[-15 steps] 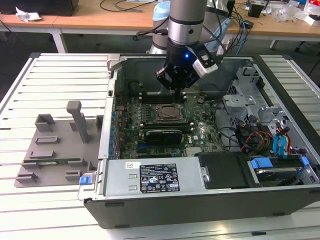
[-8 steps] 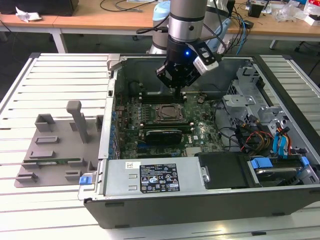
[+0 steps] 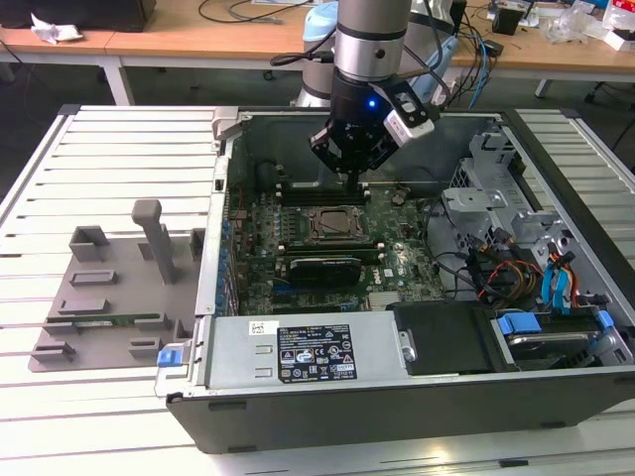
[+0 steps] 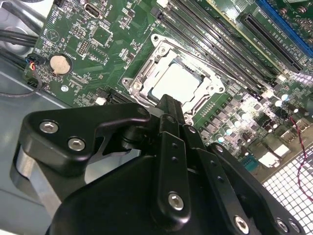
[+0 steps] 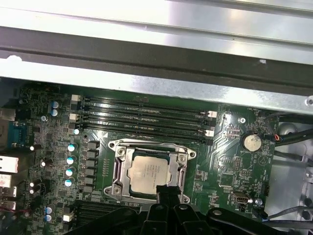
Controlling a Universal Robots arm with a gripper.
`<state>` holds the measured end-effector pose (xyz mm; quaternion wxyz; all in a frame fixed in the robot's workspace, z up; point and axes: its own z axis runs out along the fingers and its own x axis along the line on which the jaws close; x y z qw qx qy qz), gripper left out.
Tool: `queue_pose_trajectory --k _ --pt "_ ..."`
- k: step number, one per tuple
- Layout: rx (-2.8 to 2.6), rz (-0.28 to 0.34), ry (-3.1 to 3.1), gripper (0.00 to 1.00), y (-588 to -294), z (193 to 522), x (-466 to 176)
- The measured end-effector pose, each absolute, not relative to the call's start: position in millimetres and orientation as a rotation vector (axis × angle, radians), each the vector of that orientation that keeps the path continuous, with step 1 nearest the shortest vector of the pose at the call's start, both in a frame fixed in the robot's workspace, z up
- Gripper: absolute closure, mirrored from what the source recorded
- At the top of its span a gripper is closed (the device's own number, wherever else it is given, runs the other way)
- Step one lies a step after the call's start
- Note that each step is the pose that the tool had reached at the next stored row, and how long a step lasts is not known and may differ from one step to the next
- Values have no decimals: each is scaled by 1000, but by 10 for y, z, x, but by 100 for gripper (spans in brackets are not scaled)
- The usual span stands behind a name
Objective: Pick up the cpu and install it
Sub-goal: 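Install the first cpu locking lever, then install the second cpu locking lever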
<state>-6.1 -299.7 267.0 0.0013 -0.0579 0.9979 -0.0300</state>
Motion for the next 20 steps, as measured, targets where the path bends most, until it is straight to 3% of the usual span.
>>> queue_pose_trajectory --k 20 --pt "-182 -94 3132 89 -3185 2672 -61"
